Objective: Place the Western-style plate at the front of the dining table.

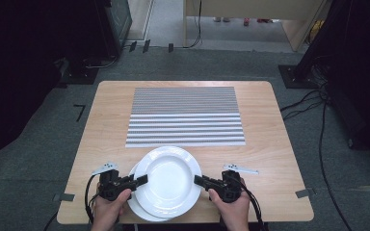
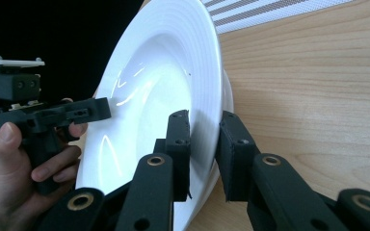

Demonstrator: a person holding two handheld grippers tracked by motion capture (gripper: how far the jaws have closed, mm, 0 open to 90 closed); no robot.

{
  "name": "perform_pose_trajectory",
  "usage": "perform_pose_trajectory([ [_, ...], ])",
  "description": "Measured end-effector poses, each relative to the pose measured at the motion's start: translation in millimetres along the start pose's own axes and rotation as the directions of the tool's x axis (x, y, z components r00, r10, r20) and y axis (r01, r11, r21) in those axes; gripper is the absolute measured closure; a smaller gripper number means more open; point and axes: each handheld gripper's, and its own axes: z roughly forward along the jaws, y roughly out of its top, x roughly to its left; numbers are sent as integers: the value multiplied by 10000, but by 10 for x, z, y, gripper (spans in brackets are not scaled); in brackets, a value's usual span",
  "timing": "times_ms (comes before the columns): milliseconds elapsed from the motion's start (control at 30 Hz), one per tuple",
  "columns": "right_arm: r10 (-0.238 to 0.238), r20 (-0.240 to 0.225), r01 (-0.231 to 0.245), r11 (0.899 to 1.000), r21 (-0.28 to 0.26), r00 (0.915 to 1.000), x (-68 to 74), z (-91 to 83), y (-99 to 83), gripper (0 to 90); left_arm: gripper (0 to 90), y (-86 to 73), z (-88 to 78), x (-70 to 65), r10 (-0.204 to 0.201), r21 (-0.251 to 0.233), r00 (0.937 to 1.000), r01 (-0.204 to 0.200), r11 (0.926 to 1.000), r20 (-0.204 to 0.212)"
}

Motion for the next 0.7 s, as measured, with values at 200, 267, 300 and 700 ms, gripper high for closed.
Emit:
perform_pose_trajectory([
  [200,-1,193,1,10000,-27,9998,23,24,-12,767,596,-7,-5,4,-83,2,10000,83,10000,-15],
  [267,-11,248,12,10000,-64,9997,32,26,-13,767,601,-8,-10,0,-64,-34,10000,64,10000,-30],
  [300,-11,248,12,10000,-64,9997,32,26,-13,767,609,-8,-10,0,-64,-34,10000,64,10000,-30],
  [700,132,492,-114,9993,-369,9987,57,51,10,770,702,45,-62,-42,-196,-338,9995,188,9993,-237],
])
